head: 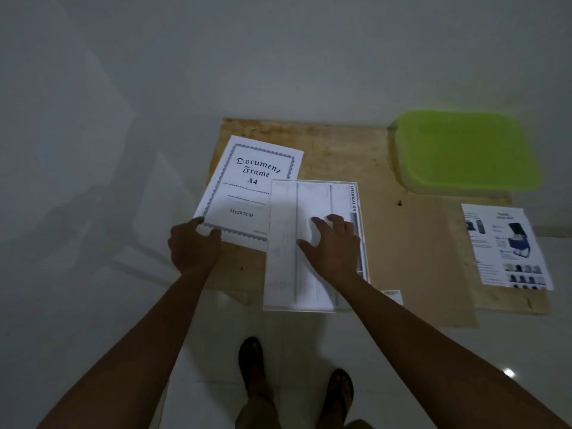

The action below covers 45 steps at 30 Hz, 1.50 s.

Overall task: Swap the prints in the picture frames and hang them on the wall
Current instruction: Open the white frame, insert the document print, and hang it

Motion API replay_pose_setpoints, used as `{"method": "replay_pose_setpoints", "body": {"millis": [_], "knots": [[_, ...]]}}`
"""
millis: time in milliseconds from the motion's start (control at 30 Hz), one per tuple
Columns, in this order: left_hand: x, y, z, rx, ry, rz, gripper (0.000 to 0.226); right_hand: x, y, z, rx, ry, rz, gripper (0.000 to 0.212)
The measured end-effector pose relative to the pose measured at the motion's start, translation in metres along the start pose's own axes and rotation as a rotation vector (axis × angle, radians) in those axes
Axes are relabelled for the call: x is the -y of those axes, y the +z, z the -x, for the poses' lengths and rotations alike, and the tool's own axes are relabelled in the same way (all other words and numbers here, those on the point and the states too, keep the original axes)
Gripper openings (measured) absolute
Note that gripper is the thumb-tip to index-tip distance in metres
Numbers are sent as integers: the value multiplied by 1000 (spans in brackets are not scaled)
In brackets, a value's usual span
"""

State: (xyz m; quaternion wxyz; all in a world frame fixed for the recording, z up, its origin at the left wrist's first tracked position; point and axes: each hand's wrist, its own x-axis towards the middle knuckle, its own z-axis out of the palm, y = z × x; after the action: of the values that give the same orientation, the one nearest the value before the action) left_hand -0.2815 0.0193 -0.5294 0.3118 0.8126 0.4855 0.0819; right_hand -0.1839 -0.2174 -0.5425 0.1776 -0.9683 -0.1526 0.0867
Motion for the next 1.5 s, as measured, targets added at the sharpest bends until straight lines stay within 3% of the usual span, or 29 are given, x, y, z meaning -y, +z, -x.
{"method": "replay_pose_setpoints", "body": {"millis": [167, 300, 567, 700, 767, 800, 900, 1100, 1233, 1500], "knots": [[11, 5, -34, 142, 7, -118, 74, 34, 32, -5, 50, 36, 18, 74], [25, 13, -32, 237, 73, -90, 72, 39, 41, -7, 82, 71, 21, 74], [47, 5, -17, 194, 121, -311, 61, 47, 44, -13, 149, 84, 1, 75], [49, 5, 6, -22, 352, -252, 39, 55, 38, -1, -47, 40, -27, 65], [42, 8, 25, 34, 534, -106, 24, 60, 33, 12, -121, 28, -45, 58], [36, 7, 35, 183, 510, 35, 16, 62, 31, 19, -101, 24, -52, 55], [24, 10, 48, 543, 212, 332, 15, 67, 26, 43, 28, 15, -92, 47], [19, 14, 22, 753, -67, 486, 16, 64, 31, 80, 157, -57, -95, 55], [13, 13, 12, 870, -91, 466, 19, 65, 35, 85, 151, -52, -60, 54], [13, 14, 7, 933, -94, 449, 24, 67, 50, 88, 36, 39, -168, 43]]}}
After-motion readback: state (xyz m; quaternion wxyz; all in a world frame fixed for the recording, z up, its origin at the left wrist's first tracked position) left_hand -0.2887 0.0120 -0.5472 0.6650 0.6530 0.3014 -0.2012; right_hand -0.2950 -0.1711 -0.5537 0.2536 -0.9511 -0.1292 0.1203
